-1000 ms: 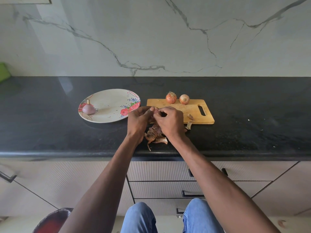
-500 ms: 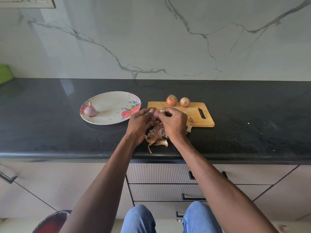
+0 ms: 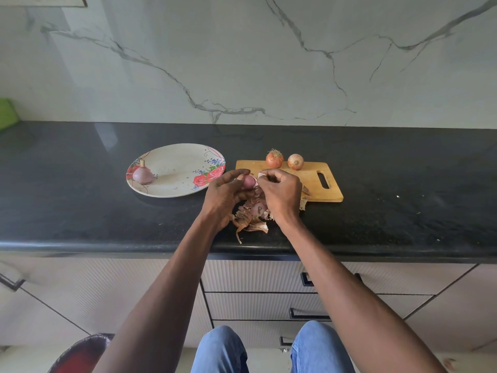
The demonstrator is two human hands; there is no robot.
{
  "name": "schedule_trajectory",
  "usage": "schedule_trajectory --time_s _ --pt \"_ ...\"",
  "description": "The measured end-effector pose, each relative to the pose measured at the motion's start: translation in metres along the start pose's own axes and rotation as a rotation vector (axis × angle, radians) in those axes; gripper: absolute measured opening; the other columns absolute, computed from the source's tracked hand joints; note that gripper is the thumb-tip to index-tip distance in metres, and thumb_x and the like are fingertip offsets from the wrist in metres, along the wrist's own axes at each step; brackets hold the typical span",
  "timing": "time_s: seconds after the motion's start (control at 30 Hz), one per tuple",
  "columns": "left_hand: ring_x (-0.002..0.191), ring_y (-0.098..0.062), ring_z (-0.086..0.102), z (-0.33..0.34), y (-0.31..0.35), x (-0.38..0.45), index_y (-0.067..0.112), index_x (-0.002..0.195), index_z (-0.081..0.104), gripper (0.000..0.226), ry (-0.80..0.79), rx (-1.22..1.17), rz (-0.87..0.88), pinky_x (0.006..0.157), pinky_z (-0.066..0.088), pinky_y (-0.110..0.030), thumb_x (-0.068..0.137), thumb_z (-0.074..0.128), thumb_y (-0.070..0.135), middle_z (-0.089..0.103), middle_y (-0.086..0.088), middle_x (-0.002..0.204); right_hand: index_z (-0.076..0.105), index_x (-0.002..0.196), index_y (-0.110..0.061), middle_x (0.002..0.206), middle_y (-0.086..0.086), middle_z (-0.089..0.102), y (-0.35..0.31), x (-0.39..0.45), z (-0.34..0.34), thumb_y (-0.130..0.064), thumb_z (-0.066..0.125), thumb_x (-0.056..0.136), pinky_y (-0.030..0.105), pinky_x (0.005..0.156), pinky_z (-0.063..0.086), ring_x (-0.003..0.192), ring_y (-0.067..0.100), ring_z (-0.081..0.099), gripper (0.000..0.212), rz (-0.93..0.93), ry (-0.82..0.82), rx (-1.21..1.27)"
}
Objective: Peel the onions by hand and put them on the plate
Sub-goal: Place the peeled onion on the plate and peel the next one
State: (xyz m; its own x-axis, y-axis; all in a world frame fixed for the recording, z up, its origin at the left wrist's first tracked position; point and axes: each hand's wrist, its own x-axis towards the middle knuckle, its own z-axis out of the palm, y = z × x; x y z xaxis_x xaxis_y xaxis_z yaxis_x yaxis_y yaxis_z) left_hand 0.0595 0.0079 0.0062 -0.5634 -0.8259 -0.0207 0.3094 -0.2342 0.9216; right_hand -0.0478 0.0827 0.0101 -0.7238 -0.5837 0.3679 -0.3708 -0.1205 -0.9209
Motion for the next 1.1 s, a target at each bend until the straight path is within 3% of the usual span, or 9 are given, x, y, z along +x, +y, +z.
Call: schedule_trajectory --time_s 0.17,0.37,0.5,0.6,0.67,0.83,0.93,1.0,1.1 --pt "0.088 -0.028 0.073 0.000 -0.001 -0.003 0.005 0.113 0.070 0.041 -0.008 0.025 -0.004 0.076 0.059 -0.037 0.074 0.081 0.016 0.071 -0.020 0.104 0.076 0.087 -0.012 0.075 -0.008 0.071 -0.001 -0.001 -0.001 -0.011 0.077 0.080 0.028 0.066 0.060 0.074 0.015 0.071 0.007 -0.013 -0.018 0.012" --pt "0.080 -0.022 0.073 0.001 -0.003 -0.001 0.005 0.107 0.069 0.014 0.032 0.044 0.025 0.076 0.061 -0.032 0.094 0.066 0.007 0.075 -0.010 0.087 0.077 0.085 -0.010 0.075 0.001 0.074 0.000 0.002 0.000 -0.006 0.073 0.082 0.031 0.068 0.060 0.071 0.016 0.072 0.006 0.095 0.019 0.099" --pt "0.074 -0.020 0.071 0.002 0.000 -0.002 0.005 0.102 0.070 0.014 0.052 0.020 0.008 0.069 0.061 -0.028 0.101 0.056 0.007 0.076 -0.009 0.083 0.074 0.077 -0.012 0.067 0.002 0.073 0.000 0.005 -0.005 -0.002 0.072 0.082 0.032 0.065 0.060 0.063 0.015 0.070 0.011 0.207 0.088 0.226" --pt "0.071 -0.021 0.071 0.002 0.001 -0.002 0.001 0.110 0.068 0.017 0.086 -0.003 0.011 0.067 0.060 -0.029 0.102 0.055 0.008 0.075 -0.012 0.084 0.070 0.073 -0.016 0.066 -0.007 0.068 0.000 0.000 -0.005 -0.005 0.072 0.084 0.025 0.058 0.056 0.061 0.008 0.065 0.016 0.060 0.111 0.000" --pt "0.067 -0.022 0.071 0.002 0.002 -0.002 0.001 0.107 0.066 0.017 0.120 -0.046 0.028 0.064 0.060 -0.031 0.104 0.052 0.009 0.071 -0.015 0.084 0.072 0.077 -0.011 0.068 -0.009 0.066 0.002 -0.002 -0.004 -0.003 0.070 0.085 0.028 0.058 0.054 0.064 0.013 0.064 0.011 -0.034 0.127 -0.099" --pt "0.066 -0.025 0.070 0.003 0.006 -0.002 0.005 0.105 0.059 0.016 0.129 -0.113 0.032 0.063 0.061 -0.032 0.104 0.043 0.002 0.069 -0.019 0.085 0.075 0.093 -0.005 0.084 0.003 0.073 0.007 -0.001 0.000 -0.003 0.071 0.084 0.032 0.062 0.056 0.067 0.013 0.064 0.010 -0.161 0.142 -0.280" --pt "0.072 -0.026 0.070 0.003 0.006 -0.002 0.005 0.107 0.061 0.018 0.129 -0.164 0.017 0.064 0.061 -0.030 0.102 0.045 -0.002 0.074 -0.014 0.080 0.073 0.079 -0.007 0.081 0.003 0.073 0.011 0.000 0.004 -0.009 0.074 0.079 0.030 0.061 0.048 0.068 0.017 0.063 0.003 -0.233 0.053 -0.387" --pt "0.079 -0.025 0.071 0.001 0.006 0.000 0.005 0.113 0.062 0.021 0.126 -0.191 0.022 0.069 0.060 -0.028 0.100 0.048 -0.003 0.074 -0.013 0.089 0.073 0.075 -0.007 0.081 0.003 0.072 0.012 0.001 0.005 -0.010 0.078 0.075 0.031 0.070 0.049 0.077 0.018 0.063 0.006 -0.319 0.048 -0.453" --pt "0.080 -0.021 0.071 -0.001 0.003 0.002 0.004 0.120 0.060 0.024 0.121 -0.211 0.042 0.073 0.060 -0.028 0.098 0.056 -0.003 0.070 -0.016 0.102 0.076 0.098 -0.005 0.101 0.007 0.073 0.013 0.002 0.005 -0.006 0.079 0.077 0.034 0.088 0.054 0.096 0.021 0.066 0.021 -0.360 0.077 -0.386"
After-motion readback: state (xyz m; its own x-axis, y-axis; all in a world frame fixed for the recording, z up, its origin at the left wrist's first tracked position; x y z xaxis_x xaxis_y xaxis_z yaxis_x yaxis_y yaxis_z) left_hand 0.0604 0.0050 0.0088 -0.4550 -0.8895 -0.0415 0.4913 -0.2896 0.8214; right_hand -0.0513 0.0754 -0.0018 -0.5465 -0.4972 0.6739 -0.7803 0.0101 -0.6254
